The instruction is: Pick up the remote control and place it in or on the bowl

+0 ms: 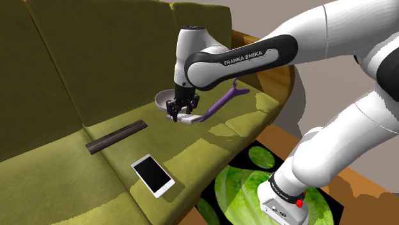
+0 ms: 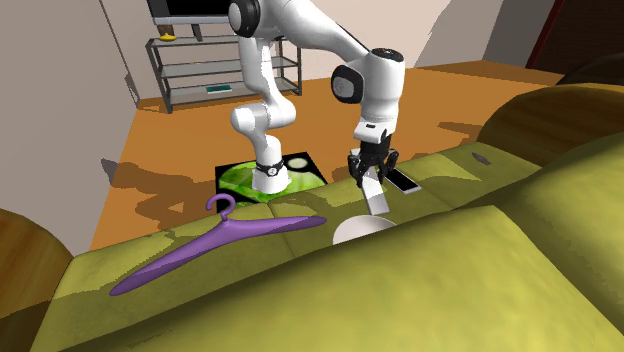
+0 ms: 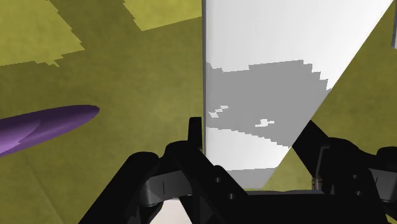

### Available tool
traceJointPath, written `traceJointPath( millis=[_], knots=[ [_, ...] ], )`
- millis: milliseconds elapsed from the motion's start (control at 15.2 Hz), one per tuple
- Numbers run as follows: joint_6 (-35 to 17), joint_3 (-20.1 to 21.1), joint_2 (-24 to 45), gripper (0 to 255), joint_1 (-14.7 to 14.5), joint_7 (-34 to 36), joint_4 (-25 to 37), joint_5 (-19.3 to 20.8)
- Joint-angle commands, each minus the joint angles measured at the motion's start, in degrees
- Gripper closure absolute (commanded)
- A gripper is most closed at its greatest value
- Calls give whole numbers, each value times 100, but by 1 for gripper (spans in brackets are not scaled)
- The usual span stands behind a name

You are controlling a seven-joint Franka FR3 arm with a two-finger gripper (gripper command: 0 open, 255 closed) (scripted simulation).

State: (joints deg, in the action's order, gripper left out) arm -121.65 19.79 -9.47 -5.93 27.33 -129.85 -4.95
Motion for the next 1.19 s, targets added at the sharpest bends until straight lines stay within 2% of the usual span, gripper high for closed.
traceJointPath(
  millis=[0, 330, 726, 1122],
  knots=[
    [171, -13, -71, 255, 1, -7, 104, -15],
    [508, -38, -186, 255, 4, -25, 331, -37],
    [623, -299, 776, 255, 306, -395, 1351, 320],
    [906, -520, 1823, 255, 515, -724, 2638, 610]
  ],
)
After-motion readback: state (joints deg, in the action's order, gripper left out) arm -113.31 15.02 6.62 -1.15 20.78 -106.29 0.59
